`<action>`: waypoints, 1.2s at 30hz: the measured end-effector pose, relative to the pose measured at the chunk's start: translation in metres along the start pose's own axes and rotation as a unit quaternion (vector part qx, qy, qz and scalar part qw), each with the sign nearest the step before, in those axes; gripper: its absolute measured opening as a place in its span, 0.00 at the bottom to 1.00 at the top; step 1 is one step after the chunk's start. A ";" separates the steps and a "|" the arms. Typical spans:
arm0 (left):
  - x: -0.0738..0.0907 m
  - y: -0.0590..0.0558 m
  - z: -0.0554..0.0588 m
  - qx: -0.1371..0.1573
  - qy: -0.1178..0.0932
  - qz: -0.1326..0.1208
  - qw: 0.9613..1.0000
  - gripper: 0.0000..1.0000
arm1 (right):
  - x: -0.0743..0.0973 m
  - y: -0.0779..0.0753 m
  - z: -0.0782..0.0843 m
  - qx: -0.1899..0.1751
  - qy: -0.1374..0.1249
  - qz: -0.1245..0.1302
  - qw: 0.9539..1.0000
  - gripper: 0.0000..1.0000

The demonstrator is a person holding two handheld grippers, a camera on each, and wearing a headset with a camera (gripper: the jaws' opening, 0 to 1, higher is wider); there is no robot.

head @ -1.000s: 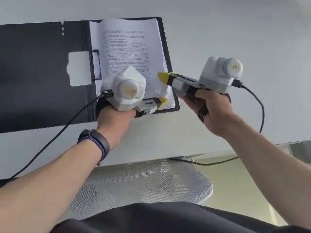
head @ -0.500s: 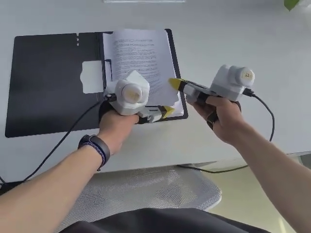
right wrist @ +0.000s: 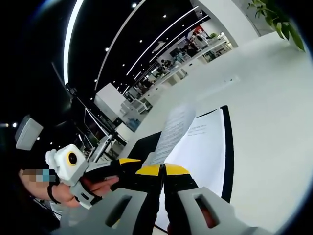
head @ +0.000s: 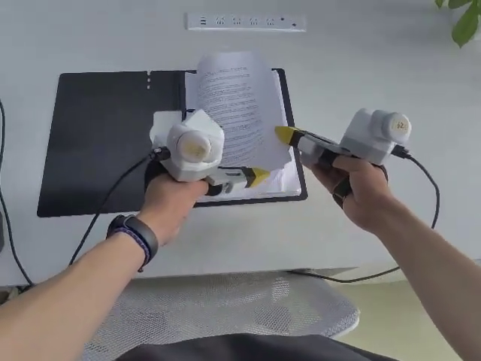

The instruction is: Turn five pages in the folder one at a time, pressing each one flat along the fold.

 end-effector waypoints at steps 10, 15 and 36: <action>0.043 0.025 0.019 0.022 -0.012 -0.035 0.999 0.78 | -0.010 0.029 -0.015 0.025 -0.010 -0.030 0.999 0.00; 0.060 0.038 0.029 0.025 -0.007 -0.051 0.998 0.78 | -0.019 0.046 -0.022 0.052 -0.002 -0.049 0.997 0.00; 0.134 0.079 0.052 0.063 -0.035 -0.116 0.991 0.81 | -0.073 0.115 -0.023 0.084 0.026 -0.134 0.987 0.00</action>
Point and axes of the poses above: the centre of the closed fingertips' face, and the gripper's own axes: x roughly backward along the fingers, y roughly to its left, z roughly out of its underside, the point moved 5 cm from there along x, roughly backward along the fingers, and after that the axes turned 5 degrees about y, right-handed, at the moved point
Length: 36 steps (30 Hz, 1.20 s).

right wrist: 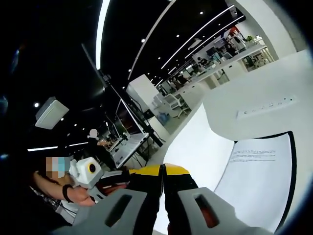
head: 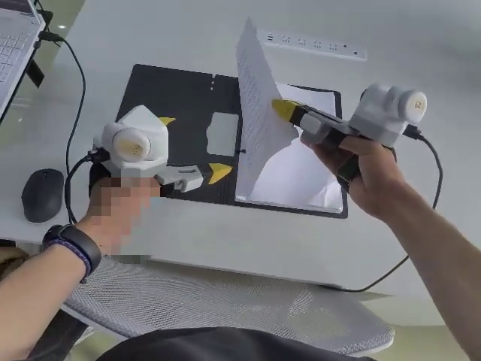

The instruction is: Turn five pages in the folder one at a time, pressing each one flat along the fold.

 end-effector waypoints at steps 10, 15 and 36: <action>0.023 0.013 0.007 0.014 -0.006 -0.024 1.000 0.82 | -0.032 0.018 0.010 0.003 0.019 -0.028 0.999 0.00; 0.033 0.019 0.010 0.026 -0.013 -0.033 0.999 0.83 | -0.046 0.026 0.014 0.006 0.031 -0.038 0.999 0.00; 0.071 0.034 0.026 0.041 -0.012 -0.056 0.998 0.85 | -0.109 0.036 0.055 -0.008 0.092 -0.062 0.994 0.00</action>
Point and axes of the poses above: the centre of the closed fingertips' face, and the gripper's own axes: x roughly backward along the fingers, y roughly to its left, z roughly out of its underside, the point moved 5 cm from there along x, roughly backward along the fingers, and after that the axes turned 5 degrees about y, right-handed, at the moved point
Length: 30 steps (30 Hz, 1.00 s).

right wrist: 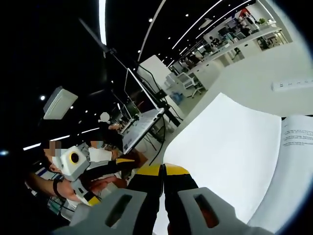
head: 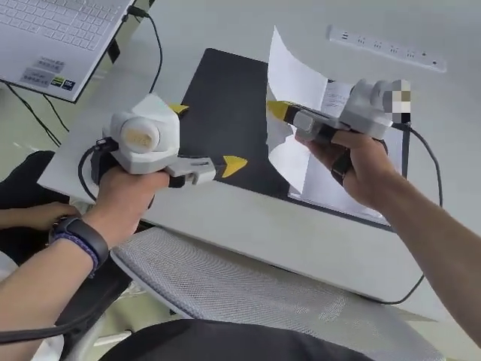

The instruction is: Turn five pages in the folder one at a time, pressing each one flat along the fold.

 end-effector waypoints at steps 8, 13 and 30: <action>0.010 0.004 0.004 0.006 -0.003 -0.008 1.000 0.85 | -0.025 -0.004 0.015 -0.012 0.024 -0.001 1.000 0.00; 0.014 0.004 0.002 0.006 -0.006 -0.009 1.000 0.85 | -0.035 -0.012 0.021 -0.021 0.035 0.004 0.999 0.00; 0.021 0.010 0.004 0.010 -0.004 -0.018 1.000 0.85 | -0.063 -0.035 0.050 -0.056 0.065 0.018 0.996 0.00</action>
Point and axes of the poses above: the centre of the closed fingertips' face, and the gripper's own axes: x roughly backward along the fingers, y roughly to its left, z roughly out of its underside, the point moved 5 cm from there along x, roughly backward along the fingers, and after that the axes turned 5 degrees about y, right-handed, at the moved point
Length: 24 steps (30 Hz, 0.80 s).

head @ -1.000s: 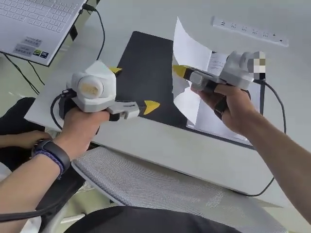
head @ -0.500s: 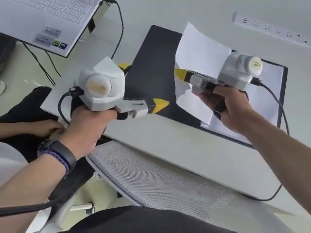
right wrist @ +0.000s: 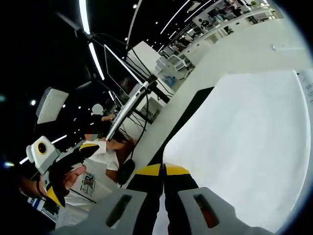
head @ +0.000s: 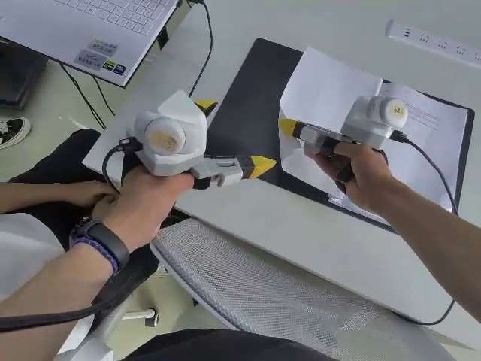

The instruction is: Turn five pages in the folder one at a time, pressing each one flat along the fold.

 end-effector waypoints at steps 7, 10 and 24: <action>0.001 0.000 0.000 -0.001 0.001 -0.002 1.000 0.85 | -0.008 -0.012 0.005 -0.016 0.005 0.005 1.000 0.00; 0.001 0.001 -0.001 0.000 0.001 -0.001 1.000 0.85 | -0.011 -0.021 0.005 -0.020 0.009 0.008 1.000 0.00; -0.001 0.003 0.000 -0.003 0.007 0.003 1.000 0.84 | -0.016 -0.030 0.013 -0.029 0.025 0.014 0.999 0.00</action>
Point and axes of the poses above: the centre of the closed fingertips' face, and the gripper's own axes: x roughly backward along the fingers, y roughly to its left, z roughly out of its underside, the point moved 5 cm from there along x, roughly backward along the fingers, and after that the axes turned 5 degrees about y, right-handed, at the moved point
